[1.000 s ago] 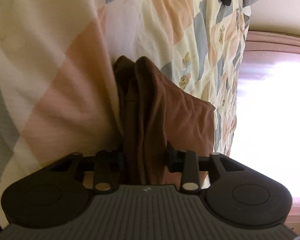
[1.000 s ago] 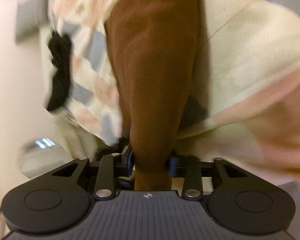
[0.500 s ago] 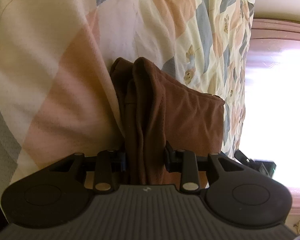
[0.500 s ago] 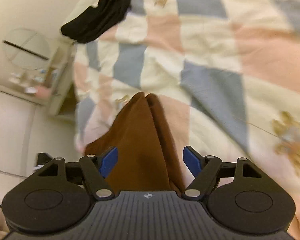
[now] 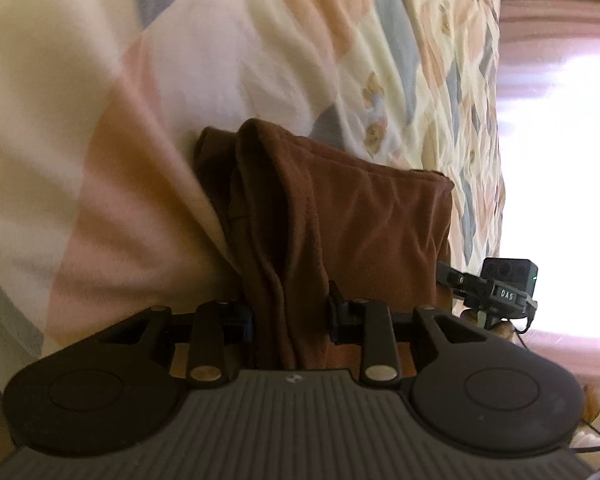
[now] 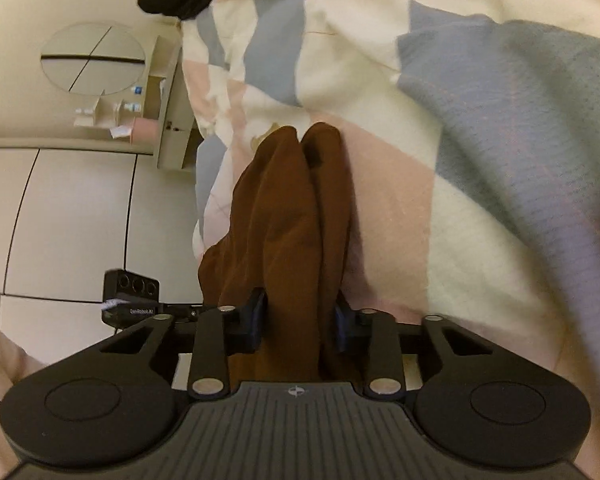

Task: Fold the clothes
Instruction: 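Grasp the folded brown shirt edge with the right tool while the left tool grasps it too, then carry the folded shirt with both tools toward the stack of folded clothes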

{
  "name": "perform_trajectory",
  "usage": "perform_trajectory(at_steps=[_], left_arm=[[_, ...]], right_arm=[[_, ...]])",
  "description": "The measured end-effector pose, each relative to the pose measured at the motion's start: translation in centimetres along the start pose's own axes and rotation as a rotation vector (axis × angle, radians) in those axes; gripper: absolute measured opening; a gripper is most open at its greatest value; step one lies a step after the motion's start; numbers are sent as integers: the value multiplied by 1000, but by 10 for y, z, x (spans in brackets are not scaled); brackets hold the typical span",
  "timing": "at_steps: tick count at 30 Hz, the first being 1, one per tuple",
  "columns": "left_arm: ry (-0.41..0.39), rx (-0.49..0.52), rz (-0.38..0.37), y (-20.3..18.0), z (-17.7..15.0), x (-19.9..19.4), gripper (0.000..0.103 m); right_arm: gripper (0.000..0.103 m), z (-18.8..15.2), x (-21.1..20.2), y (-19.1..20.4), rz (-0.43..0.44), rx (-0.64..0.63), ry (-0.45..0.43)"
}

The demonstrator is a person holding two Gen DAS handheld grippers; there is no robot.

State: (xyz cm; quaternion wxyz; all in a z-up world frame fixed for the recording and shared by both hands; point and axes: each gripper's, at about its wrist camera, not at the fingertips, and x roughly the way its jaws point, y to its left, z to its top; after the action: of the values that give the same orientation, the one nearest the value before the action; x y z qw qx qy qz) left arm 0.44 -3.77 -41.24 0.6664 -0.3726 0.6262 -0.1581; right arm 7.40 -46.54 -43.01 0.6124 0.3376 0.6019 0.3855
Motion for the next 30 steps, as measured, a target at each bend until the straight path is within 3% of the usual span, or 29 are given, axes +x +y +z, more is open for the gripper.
perform_trajectory(at_steps=[3,6,11,15,18,22,26,30], left_arm=[[41,108,51,-26,11,1,22],[94,265,95,-59,19,2,23],[173,556,77,-124,16,7,17],[210,795,19,-188,-14,14,17],[271,931,-45,-227,-59,27,17],[390,1101,-149,-275,-142,57,16],[539,1256,-292,-327,-249,100,14],[692,1379,-465,-371,-358,131,13]], right_arm=[[23,-25,-14,13,-5,4,-116],[22,-72,-34,32,-8,43,-293],[21,-191,-62,70,-56,138,-618],[21,-301,-71,98,-55,238,-881],[21,-385,-78,116,-48,331,-1082],[21,-502,-80,138,-67,484,-1348],[21,-617,-70,171,-129,644,-1617],[20,-707,-62,208,-226,767,-1875]])
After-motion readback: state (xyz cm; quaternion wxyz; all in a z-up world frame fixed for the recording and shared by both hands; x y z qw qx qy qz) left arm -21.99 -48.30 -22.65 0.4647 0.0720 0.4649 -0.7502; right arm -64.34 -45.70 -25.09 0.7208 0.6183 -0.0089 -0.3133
